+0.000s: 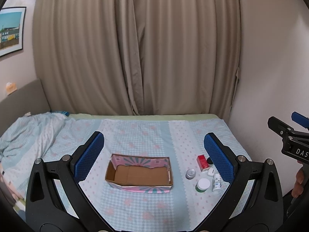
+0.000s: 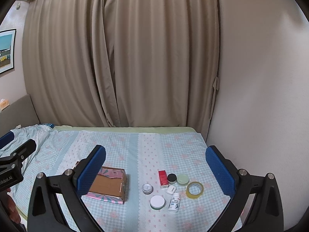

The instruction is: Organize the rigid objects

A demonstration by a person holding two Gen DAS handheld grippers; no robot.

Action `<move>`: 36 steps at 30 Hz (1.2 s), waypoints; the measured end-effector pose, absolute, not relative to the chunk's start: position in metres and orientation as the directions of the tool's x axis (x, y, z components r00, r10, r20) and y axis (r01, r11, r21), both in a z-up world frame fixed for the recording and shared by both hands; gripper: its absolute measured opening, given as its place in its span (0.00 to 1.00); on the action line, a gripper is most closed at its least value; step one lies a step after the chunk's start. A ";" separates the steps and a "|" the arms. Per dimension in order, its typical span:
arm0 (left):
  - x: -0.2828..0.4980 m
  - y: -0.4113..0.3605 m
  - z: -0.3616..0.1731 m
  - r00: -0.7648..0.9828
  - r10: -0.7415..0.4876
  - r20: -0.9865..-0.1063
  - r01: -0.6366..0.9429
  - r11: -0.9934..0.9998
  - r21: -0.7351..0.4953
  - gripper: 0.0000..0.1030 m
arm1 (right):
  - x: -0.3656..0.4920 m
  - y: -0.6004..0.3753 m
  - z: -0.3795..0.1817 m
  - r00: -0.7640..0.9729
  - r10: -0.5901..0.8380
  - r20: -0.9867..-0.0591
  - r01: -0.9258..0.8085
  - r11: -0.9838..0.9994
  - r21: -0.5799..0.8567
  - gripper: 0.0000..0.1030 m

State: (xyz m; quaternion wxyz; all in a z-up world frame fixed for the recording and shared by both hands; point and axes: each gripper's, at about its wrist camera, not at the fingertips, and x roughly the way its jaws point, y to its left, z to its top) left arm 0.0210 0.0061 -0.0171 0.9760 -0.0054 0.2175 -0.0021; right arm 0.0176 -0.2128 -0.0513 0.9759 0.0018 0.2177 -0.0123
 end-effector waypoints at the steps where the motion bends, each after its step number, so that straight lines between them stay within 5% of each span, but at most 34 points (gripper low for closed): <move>1: 0.021 0.006 -0.018 0.906 -0.007 -0.424 0.003 1.000 -0.012 1.00 | 0.017 -0.213 -0.052 0.905 -0.024 -0.425 0.025 1.000 -0.001 1.00; 36: 0.026 0.008 -0.011 0.901 -0.017 -0.433 0.015 1.000 -0.007 1.00 | 0.018 -0.209 -0.038 0.898 -0.025 -0.439 0.032 0.999 0.007 1.00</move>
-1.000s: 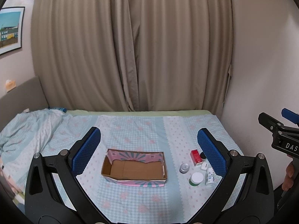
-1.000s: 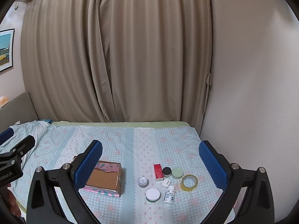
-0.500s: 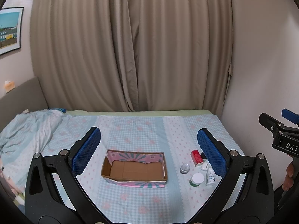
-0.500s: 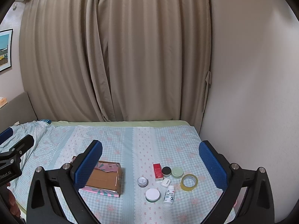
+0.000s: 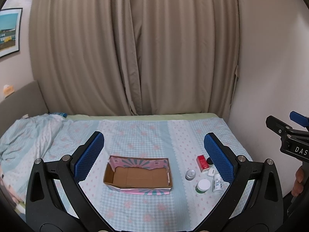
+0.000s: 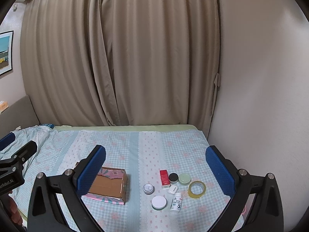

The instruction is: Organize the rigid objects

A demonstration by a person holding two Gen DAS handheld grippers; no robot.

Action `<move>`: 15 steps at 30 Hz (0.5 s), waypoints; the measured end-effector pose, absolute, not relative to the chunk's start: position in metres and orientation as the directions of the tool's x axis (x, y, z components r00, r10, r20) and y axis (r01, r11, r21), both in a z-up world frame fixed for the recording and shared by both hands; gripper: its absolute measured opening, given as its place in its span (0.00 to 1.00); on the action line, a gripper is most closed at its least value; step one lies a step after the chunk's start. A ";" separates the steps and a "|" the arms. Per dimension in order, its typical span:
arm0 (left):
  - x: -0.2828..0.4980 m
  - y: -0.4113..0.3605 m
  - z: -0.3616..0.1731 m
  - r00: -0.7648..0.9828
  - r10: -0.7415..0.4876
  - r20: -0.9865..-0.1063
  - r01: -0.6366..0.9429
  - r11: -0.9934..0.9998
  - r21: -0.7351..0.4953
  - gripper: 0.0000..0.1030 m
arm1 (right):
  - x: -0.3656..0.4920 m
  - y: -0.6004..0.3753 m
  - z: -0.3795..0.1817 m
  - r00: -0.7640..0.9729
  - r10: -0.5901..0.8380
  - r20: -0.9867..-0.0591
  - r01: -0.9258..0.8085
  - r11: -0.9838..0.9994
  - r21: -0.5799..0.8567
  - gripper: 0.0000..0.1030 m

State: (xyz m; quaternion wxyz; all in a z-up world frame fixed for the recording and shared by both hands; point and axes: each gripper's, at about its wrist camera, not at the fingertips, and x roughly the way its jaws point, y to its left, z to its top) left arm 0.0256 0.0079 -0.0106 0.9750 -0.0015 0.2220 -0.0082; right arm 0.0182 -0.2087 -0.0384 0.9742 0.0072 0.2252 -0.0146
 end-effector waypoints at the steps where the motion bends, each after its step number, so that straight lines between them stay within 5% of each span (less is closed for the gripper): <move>1: 0.026 0.008 -0.010 0.901 -0.018 -0.434 0.017 1.000 -0.006 1.00 | 0.017 -0.208 -0.038 0.898 -0.025 -0.439 0.031 0.999 0.008 1.00; 15: 0.026 0.003 -0.004 0.894 -0.026 -0.447 0.031 1.000 0.004 1.00 | 0.021 -0.215 -0.035 0.894 -0.022 -0.447 0.033 0.999 0.018 1.00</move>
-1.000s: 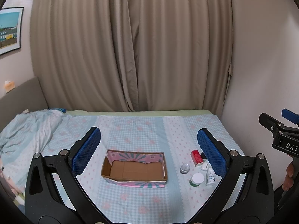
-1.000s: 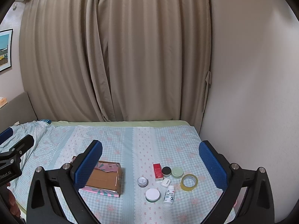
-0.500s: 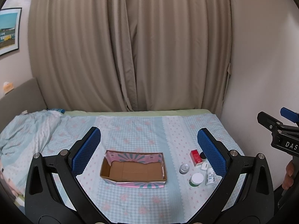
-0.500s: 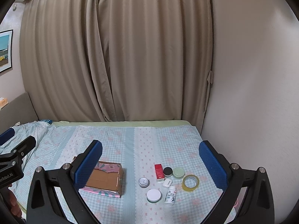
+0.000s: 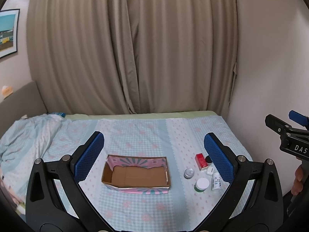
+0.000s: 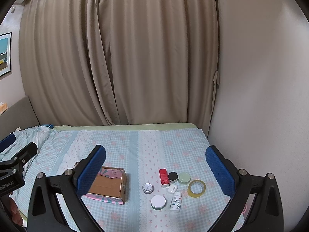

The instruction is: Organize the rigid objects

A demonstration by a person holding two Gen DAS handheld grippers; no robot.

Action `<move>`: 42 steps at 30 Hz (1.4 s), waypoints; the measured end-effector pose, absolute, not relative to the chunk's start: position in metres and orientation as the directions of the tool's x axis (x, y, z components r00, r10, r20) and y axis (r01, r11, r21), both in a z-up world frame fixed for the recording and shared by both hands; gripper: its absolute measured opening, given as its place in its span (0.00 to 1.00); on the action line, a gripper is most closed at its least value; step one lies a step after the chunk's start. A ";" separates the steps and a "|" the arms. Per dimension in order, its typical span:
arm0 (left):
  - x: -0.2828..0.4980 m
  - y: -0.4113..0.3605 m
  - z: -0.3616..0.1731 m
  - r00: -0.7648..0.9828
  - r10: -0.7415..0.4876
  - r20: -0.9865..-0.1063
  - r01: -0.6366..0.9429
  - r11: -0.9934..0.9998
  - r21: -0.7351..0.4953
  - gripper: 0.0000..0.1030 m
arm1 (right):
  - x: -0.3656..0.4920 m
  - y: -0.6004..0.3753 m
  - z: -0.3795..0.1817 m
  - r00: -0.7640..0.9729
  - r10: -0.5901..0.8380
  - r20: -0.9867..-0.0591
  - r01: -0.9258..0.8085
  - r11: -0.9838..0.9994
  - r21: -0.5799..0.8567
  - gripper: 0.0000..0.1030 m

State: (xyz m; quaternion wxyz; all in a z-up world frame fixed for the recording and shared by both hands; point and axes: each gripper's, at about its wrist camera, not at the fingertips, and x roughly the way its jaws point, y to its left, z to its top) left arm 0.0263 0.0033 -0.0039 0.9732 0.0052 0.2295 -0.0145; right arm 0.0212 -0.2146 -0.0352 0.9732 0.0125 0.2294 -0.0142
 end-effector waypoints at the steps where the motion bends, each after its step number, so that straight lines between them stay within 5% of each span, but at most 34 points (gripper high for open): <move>1: 0.026 0.003 -0.003 0.895 -0.024 -0.446 0.030 1.000 0.006 1.00 | 0.022 -0.216 -0.035 0.894 -0.021 -0.447 0.033 0.999 0.019 1.00; 13: 0.035 -0.008 -0.002 0.889 -0.038 -0.456 0.046 0.999 0.007 1.00 | 0.026 -0.234 -0.032 0.893 -0.026 -0.450 0.038 0.999 0.018 1.00; 22: 0.076 -0.051 -0.042 0.807 -0.104 -0.581 0.123 0.992 -0.007 1.00 | 0.048 -0.296 -0.052 0.837 -0.093 -0.540 0.127 0.992 0.026 1.00; 42: 0.170 -0.190 -0.326 0.417 -0.157 -0.895 0.388 0.921 0.019 1.00 | 0.166 -0.415 -0.292 0.525 -0.103 -0.845 0.312 0.947 0.078 1.00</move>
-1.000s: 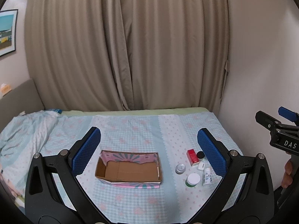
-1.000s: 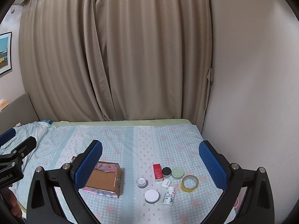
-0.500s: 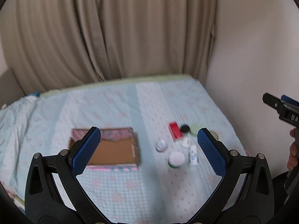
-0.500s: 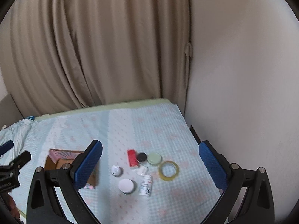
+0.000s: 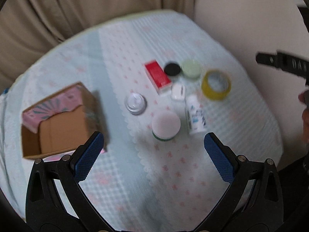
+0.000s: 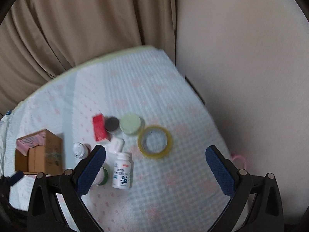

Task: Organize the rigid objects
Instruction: 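Grasp the green-labelled white jar with the left tool while the right tool grasps the yellow tape roll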

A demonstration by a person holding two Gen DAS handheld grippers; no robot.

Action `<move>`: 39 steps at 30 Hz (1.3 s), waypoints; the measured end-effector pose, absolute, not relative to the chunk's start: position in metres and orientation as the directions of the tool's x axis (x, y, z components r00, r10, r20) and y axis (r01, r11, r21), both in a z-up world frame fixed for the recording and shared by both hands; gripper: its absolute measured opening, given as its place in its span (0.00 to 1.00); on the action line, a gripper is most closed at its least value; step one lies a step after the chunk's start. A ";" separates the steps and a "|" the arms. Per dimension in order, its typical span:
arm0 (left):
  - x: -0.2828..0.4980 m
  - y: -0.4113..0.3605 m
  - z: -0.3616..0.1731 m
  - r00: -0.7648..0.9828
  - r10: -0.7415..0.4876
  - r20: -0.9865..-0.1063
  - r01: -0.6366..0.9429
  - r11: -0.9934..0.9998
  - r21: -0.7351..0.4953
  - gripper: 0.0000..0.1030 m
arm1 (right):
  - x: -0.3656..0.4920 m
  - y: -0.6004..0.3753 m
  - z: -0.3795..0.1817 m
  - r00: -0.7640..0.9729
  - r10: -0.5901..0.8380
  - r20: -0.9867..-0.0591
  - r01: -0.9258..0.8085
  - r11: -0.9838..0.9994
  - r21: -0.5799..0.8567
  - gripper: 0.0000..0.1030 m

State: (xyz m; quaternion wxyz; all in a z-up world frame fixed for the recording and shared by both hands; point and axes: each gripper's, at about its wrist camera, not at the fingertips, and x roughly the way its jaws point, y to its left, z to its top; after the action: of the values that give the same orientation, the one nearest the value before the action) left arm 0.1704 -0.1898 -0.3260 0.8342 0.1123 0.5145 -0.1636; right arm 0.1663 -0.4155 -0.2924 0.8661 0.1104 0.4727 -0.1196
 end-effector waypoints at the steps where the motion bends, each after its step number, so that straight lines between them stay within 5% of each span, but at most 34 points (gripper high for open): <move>1: 0.174 -0.194 -0.341 0.403 -0.155 -0.902 0.404 0.915 0.023 1.00 | 0.173 -0.418 -0.309 0.507 -0.093 -0.857 0.323 0.942 0.089 1.00; 11: 0.205 -0.212 -0.453 0.310 -0.101 -0.945 0.500 0.863 0.072 1.00 | 0.222 -0.421 -0.428 0.404 -0.061 -0.913 0.361 0.927 0.097 1.00; 21: 0.215 -0.233 -0.498 0.342 -0.107 -0.934 0.561 0.820 0.111 0.99 | 0.252 -0.433 -0.482 0.404 -0.092 -0.910 0.405 0.910 0.087 1.00; 28: 0.225 -0.242 -0.507 0.329 -0.128 -0.935 0.604 0.790 0.104 0.70 | 0.271 -0.434 -0.488 0.400 -0.145 -0.905 0.378 0.926 0.018 1.00; 39: 0.229 -0.242 -0.500 0.324 -0.145 -0.935 0.597 0.798 0.083 0.68 | 0.263 -0.435 -0.477 0.411 -0.128 -0.903 0.365 0.930 0.034 0.93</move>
State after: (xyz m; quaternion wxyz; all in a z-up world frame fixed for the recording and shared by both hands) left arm 0.2291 -0.2415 -0.5000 0.7855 0.2126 0.5311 -0.2361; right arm 0.2633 -0.4349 -0.4769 0.8322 0.1134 0.5221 -0.1480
